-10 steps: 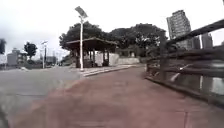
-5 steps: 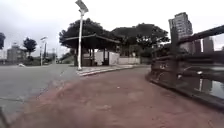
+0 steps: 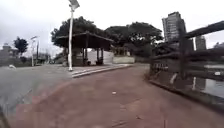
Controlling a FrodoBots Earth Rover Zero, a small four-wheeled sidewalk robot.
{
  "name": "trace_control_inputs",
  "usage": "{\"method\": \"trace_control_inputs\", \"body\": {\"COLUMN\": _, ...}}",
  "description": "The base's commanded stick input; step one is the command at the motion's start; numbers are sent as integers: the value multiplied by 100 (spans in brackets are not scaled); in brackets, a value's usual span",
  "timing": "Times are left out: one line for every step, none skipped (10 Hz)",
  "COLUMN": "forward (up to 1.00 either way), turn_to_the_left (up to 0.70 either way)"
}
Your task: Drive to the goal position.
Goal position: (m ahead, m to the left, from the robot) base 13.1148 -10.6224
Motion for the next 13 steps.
{"method": "trace_control_inputs", "body": {"forward": 100, "turn_to_the_left": 0}}
{"method": "trace_control_inputs", "body": {"forward": 100, "turn_to_the_left": 0}}
{"method": "trace_control_inputs", "body": {"forward": 100, "turn_to_the_left": 0}}
{"method": "trace_control_inputs", "body": {"forward": 100, "turn_to_the_left": 0}}
{"method": "trace_control_inputs", "body": {"forward": 100, "turn_to_the_left": 0}}
{"method": "trace_control_inputs", "body": {"forward": 100, "turn_to_the_left": 0}}
{"method": "trace_control_inputs", "body": {"forward": 100, "turn_to_the_left": 0}}
{"method": "trace_control_inputs", "body": {"forward": 100, "turn_to_the_left": 0}}
{"method": "trace_control_inputs", "body": {"forward": 100, "turn_to_the_left": 0}}
{"method": "trace_control_inputs", "body": {"forward": 100, "turn_to_the_left": -3}}
{"method": "trace_control_inputs", "body": {"forward": 100, "turn_to_the_left": -13}}
{"method": "trace_control_inputs", "body": {"forward": 100, "turn_to_the_left": -35}}
{"method": "trace_control_inputs", "body": {"forward": 100, "turn_to_the_left": -40}}
